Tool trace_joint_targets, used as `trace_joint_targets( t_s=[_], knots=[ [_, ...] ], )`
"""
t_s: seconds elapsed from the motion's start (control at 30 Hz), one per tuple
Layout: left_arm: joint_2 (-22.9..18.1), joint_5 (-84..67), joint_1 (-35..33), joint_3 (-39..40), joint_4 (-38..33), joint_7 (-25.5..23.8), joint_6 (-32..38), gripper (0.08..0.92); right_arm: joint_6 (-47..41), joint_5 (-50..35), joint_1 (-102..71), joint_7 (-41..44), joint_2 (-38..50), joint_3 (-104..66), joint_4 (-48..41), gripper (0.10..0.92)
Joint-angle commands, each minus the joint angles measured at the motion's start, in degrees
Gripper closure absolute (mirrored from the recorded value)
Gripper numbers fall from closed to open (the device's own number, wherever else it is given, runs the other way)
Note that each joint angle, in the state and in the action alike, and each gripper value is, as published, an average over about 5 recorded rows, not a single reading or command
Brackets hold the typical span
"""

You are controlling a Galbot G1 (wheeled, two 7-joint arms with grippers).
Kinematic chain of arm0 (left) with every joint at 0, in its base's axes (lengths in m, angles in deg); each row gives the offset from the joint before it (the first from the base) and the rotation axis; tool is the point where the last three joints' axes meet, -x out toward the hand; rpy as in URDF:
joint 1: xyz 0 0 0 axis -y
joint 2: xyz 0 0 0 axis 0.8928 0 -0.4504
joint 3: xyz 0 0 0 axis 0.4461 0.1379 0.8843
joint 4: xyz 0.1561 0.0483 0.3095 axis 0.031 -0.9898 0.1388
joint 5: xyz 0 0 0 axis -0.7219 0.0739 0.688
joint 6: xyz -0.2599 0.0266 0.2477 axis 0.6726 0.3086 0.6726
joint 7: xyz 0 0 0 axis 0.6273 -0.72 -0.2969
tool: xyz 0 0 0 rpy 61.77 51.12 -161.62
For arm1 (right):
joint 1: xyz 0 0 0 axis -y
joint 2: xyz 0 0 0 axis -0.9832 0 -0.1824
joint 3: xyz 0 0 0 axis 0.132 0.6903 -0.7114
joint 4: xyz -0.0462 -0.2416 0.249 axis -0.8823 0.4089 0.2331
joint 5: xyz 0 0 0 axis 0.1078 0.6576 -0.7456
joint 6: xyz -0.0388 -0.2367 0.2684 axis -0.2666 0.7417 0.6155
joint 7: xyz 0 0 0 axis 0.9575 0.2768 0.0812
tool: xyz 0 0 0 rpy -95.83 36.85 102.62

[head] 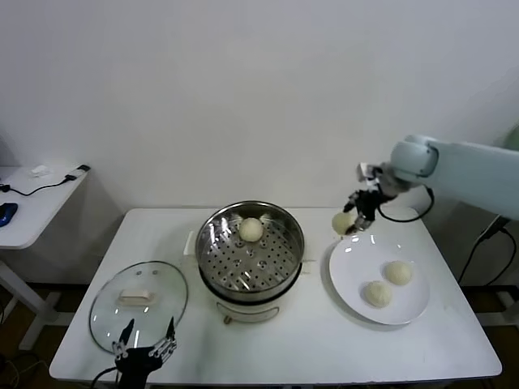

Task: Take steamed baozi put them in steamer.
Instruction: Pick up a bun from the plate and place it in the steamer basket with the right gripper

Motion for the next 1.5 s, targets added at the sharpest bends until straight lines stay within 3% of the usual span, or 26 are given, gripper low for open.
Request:
trace_joint_targets(
  t_s=[0.03, 0.27, 0.57, 0.93, 1.5],
  knots=[
    [0.3, 0.4, -0.1, 0.2, -0.9, 0.0, 0.1, 0.177, -5.6, -18.8, 12.0, -5.1, -9.5, 0.6, 13.2, 0.406],
    [0.5, 1.5, -0.1, 0.1, -1.0, 0.0, 0.7, 0.177, -10.5, -21.8, 2.9, -13.9, -21.1, -3.1, 11.6, 0.406],
    [0.6, 1.5, -0.2, 0.1, -0.7, 0.1, 0.9, 0.177, -13.5, -17.1, -7.1, -19.1, -30.6, -3.9, -0.6, 0.406],
    [0.7, 1.5, 0.4, 0.1, 0.7, 0.3, 1.1, 0.177, -14.5, -13.3, -14.9, -21.2, -34.0, -5.1, -8.1, 0.406],
    [0.6, 1.4, 1.1, 0.2, 1.4, 0.2, 0.7, 0.177, -15.0, -11.9, -17.7, -22.0, -33.6, -6.0, -9.1, 0.393]
  ],
)
